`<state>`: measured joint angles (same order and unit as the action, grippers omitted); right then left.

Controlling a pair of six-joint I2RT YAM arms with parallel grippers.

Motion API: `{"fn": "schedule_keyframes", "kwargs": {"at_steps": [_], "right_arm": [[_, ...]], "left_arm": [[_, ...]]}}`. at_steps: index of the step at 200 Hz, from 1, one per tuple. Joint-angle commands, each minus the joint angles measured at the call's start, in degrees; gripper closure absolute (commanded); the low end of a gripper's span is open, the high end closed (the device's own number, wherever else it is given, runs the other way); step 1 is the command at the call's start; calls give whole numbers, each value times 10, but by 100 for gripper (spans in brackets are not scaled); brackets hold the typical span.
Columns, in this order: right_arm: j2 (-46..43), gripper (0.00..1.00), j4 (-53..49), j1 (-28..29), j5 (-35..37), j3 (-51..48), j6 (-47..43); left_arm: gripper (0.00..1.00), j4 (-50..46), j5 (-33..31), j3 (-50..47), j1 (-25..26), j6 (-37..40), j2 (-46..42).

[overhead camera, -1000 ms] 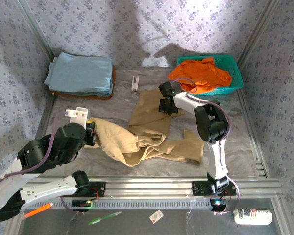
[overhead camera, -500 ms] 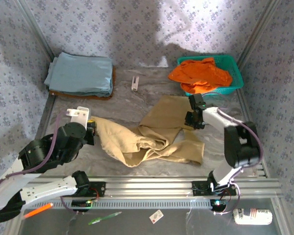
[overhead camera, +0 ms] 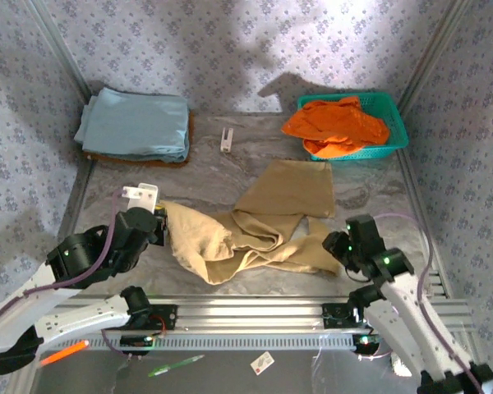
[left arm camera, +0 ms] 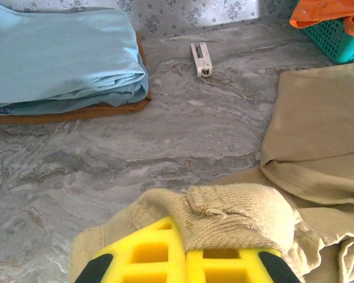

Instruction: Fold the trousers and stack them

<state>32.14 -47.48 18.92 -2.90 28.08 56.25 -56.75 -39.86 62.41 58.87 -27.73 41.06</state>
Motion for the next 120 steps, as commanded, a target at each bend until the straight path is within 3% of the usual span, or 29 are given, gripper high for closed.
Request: {"fn": "schedule_keyframes", "kwargs": {"at_steps": [1, 41, 76, 120], "right_arm": [[-52, 48, -58, 18, -35, -38, 132], [-32, 39, 8, 35, -73, -102, 198], [6, 38, 53, 34, -72, -129, 220], [-25, 43, 48, 15, -62, -124, 213]], "left_arm": [[100, 24, -1, 3, -8, -13, 3], [100, 29, 10, 1, -18, -18, 5], [100, 18, 14, 9, -22, -22, 6], [100, 8, 12, 15, -24, -23, 1]]}}
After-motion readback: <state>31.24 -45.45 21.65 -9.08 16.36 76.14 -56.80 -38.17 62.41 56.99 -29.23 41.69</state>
